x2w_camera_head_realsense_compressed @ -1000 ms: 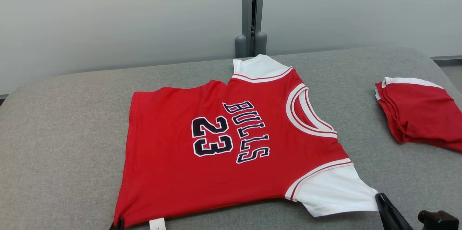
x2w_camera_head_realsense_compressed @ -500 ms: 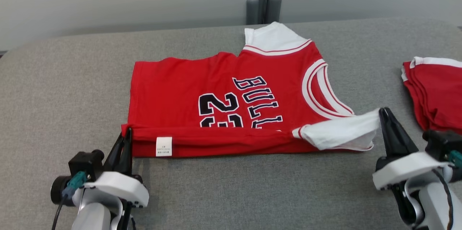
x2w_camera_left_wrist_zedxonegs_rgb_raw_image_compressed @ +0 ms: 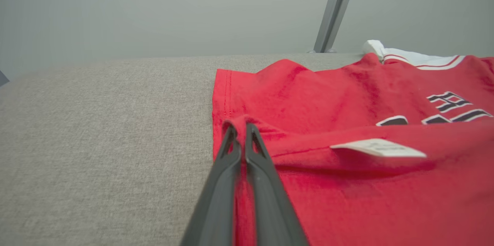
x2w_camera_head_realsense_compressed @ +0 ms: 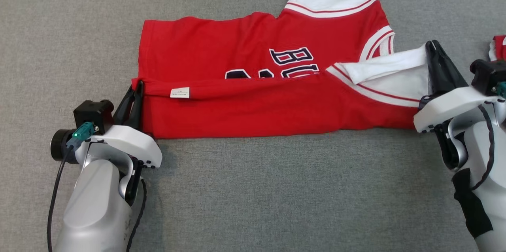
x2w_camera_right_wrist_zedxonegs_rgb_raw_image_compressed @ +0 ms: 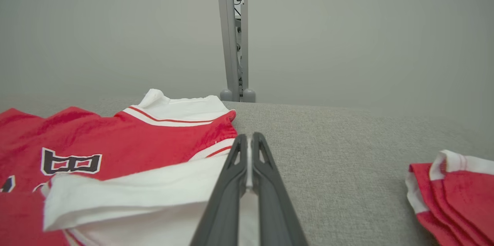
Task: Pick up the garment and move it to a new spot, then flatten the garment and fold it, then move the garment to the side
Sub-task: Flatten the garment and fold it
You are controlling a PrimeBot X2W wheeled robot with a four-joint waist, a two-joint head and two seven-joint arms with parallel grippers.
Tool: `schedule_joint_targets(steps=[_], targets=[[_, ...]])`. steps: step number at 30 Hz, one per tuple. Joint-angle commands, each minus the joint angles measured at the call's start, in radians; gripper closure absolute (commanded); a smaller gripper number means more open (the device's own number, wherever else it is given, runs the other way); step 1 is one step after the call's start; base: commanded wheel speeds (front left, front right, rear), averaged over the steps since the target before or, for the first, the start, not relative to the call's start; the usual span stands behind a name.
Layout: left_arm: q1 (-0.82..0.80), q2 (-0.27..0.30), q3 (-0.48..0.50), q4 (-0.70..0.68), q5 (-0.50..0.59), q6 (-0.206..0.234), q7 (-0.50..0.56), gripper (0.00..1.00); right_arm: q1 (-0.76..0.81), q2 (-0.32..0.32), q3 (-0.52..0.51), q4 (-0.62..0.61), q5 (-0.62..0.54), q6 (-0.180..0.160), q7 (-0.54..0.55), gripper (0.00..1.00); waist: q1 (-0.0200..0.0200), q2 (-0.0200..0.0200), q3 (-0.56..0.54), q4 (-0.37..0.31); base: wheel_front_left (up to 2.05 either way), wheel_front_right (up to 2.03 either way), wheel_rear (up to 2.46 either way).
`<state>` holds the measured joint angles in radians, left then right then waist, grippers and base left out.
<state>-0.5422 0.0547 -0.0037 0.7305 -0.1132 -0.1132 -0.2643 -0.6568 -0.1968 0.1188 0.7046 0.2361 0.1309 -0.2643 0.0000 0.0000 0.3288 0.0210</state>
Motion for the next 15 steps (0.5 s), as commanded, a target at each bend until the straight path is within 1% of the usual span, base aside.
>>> schedule_joint_targets(steps=[1, 2, 3, 4, 7, 9, 13, 15], targets=[[-0.028, 0.007, 0.006, 0.011, 0.007, -0.002, 0.0, 1.0, -0.031, 0.002, -0.009, 0.022, -0.015, 0.0, 0.001, 1.0, 0.0, 0.0, 0.025, 0.01, 0.0, 0.0, 0.0], [-0.035, 0.007, 0.01, 0.014, 0.005, 0.0, 0.0, 1.0, -0.042, 0.006, -0.009, 0.034, -0.025, 0.0, 0.0, 1.0, 0.0, 0.0, 0.029, 0.011, 0.0, 0.0, 0.0], [-0.042, 0.007, 0.017, 0.007, 0.004, 0.007, 0.0, 0.82, -0.053, 0.01, -0.019, 0.043, -0.03, 0.0, 0.0, 0.81, 0.0, 0.0, 0.032, 0.011, 0.0, 0.0, 0.0], [-0.043, 0.006, 0.019, 0.005, 0.002, 0.008, 0.0, 0.0, -0.061, 0.011, -0.027, 0.048, -0.042, 0.0, 0.0, 0.0, 0.0, 0.0, 0.034, 0.009, 0.0, 0.0, 0.0], [-0.027, 0.003, 0.026, -0.003, -0.004, 0.011, 0.0, 0.0, -0.068, 0.028, -0.038, 0.036, -0.048, 0.0, 0.0, 0.0, 0.0, 0.0, 0.035, 0.009, 0.0, 0.0, 0.0], [0.001, 0.002, 0.031, -0.019, -0.012, 0.014, 0.0, 0.0, -0.051, 0.033, -0.054, 0.002, -0.054, -0.001, 0.0, 0.0, 0.0, 0.0, 0.033, 0.008, 0.0, 0.0, 0.0], [0.061, -0.001, 0.044, -0.074, -0.034, 0.017, 0.0, 0.0, 0.03, 0.042, -0.078, -0.095, -0.045, 0.0, 0.0, 0.0, 0.0, 0.0, 0.02, 0.005, 0.0, 0.0, 0.0], [0.101, -0.002, 0.044, -0.097, -0.049, 0.015, 0.0, 0.0, 0.083, 0.043, -0.074, -0.134, -0.031, 0.0, 0.001, 0.0, 0.0, 0.0, 0.012, 0.003, 0.0, 0.0, 0.0]])
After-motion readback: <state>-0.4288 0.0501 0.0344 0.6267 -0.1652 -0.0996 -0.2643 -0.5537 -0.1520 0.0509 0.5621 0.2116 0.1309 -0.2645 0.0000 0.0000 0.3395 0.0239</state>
